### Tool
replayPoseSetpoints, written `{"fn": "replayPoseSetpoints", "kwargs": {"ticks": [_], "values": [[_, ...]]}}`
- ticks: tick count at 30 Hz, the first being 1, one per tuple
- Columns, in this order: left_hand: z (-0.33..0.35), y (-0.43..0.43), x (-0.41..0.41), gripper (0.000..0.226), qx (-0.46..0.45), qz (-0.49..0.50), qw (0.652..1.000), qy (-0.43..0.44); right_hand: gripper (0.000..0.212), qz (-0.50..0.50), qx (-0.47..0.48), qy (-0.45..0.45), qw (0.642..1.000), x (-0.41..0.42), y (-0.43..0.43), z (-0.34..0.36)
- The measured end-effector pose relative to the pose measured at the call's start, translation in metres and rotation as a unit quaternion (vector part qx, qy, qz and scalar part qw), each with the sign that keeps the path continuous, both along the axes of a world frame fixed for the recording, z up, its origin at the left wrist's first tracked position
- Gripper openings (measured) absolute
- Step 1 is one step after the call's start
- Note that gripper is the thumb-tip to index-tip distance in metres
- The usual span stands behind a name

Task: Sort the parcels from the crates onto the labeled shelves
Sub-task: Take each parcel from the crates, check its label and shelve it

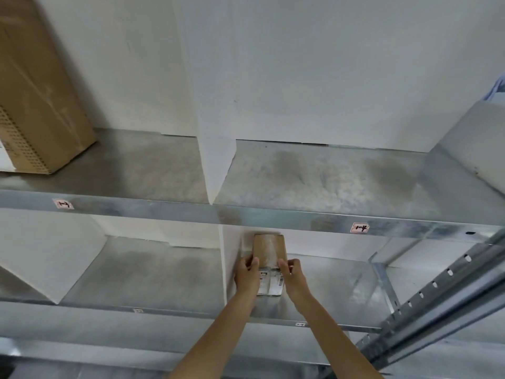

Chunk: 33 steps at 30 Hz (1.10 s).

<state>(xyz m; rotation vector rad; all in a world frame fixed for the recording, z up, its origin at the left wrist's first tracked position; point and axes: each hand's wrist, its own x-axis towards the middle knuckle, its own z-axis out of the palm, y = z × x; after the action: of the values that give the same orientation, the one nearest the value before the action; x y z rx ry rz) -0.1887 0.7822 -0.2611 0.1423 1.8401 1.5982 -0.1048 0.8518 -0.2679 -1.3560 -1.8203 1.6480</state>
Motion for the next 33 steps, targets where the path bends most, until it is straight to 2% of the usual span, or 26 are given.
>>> {"fn": "replayPoseSetpoints", "kwargs": {"ticks": [3,7,10,18,24,29,33], "values": [[-0.004,-0.001,0.000,0.034,-0.027,-0.026,0.999,0.002,0.029,-0.005,0.007,-0.015,1.000,0.000,-0.002,0.000],[-0.003,-0.007,0.005,0.045,-0.010,-0.047,0.995,-0.082,0.049,-0.025,0.002,-0.050,0.998,0.001,-0.005,0.004],[-0.001,-0.018,0.014,0.055,0.009,-0.060,0.992,-0.114,0.057,-0.079,0.025,-0.035,0.996,0.010,-0.016,0.005],[0.016,-0.072,0.038,0.057,-0.020,-0.131,0.975,-0.176,0.048,-0.081,0.056,-0.032,0.995,0.030,-0.082,0.006],[0.020,-0.135,0.037,0.053,-0.037,-0.182,0.969,-0.166,0.044,-0.072,0.022,0.014,0.997,0.032,-0.145,0.011],[0.016,-0.202,0.020,0.050,-0.035,-0.150,0.975,-0.160,0.033,-0.045,0.014,0.010,0.999,0.022,-0.205,0.012],[0.018,-0.264,0.001,0.047,-0.025,-0.095,0.985,-0.141,0.037,-0.011,0.002,0.011,1.000,0.001,-0.259,0.011]]}}
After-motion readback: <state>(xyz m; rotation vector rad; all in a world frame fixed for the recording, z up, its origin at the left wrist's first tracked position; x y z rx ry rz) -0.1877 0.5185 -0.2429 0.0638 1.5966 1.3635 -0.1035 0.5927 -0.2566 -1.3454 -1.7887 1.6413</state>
